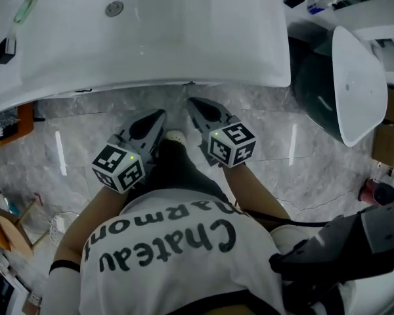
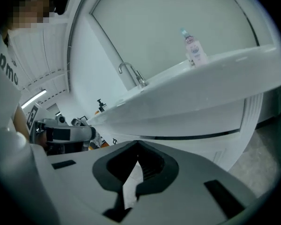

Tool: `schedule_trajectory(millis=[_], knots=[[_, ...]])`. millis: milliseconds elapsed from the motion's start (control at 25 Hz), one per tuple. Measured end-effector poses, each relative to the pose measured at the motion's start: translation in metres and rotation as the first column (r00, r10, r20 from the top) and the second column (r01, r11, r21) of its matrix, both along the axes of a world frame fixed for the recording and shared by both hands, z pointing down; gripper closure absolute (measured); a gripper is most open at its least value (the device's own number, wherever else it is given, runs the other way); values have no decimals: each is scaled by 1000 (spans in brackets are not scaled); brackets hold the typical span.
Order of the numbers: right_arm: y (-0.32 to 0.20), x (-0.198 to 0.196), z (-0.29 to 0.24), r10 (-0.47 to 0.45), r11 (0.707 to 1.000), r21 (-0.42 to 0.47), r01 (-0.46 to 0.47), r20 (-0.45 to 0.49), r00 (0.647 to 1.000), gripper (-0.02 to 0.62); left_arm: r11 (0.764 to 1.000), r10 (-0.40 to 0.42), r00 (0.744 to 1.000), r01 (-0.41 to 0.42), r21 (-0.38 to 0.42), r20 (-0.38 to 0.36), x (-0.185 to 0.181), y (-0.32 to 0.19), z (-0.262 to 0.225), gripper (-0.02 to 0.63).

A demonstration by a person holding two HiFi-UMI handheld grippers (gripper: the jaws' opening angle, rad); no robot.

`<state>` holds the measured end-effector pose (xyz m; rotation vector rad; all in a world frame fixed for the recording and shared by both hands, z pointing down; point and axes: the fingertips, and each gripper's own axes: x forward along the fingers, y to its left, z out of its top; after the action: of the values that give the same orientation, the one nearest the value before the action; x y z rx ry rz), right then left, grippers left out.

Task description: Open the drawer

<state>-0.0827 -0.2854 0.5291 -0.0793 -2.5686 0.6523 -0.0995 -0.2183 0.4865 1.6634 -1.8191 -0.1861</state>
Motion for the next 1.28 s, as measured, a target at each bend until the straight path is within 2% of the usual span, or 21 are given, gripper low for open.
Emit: schedule_trajectory(millis=[160, 280, 560, 720, 760, 800, 840, 1080, 1280], knots=[[-10, 1, 36, -32, 999, 33, 34, -45, 998, 584, 996, -45, 999, 46, -79, 5, 5, 10, 16, 598], [-21, 5, 62, -29, 998, 49, 34, -96, 995, 584, 990, -99, 995, 98, -98, -10, 6, 20, 19, 598], [-30, -3, 113, -48, 997, 52, 58, -176, 983, 583, 971, -170, 985, 163, -176, -24, 11, 50, 36, 598], [-33, -10, 136, -40, 998, 43, 50, -208, 977, 575, 957, -190, 982, 183, -224, -8, 14, 74, 38, 598], [-34, -11, 141, -38, 998, 45, 49, -219, 975, 545, 953, -198, 980, 191, -234, -5, 15, 80, 39, 598], [-35, -13, 146, -34, 998, 50, 47, -229, 973, 480, 949, -208, 978, 201, -242, -5, 15, 84, 41, 598], [-37, -14, 150, -26, 997, 58, 41, -240, 970, 459, 945, -218, 976, 210, -250, -8, 16, 88, 43, 598], [-56, -20, 177, 74, 995, 93, -45, -338, 938, 441, 943, -191, 982, 180, -282, -12, 32, 96, 52, 598], [-55, -30, 189, 114, 993, 77, -92, -377, 919, 425, 937, -215, 977, 203, -284, -10, 22, 102, 57, 598]])
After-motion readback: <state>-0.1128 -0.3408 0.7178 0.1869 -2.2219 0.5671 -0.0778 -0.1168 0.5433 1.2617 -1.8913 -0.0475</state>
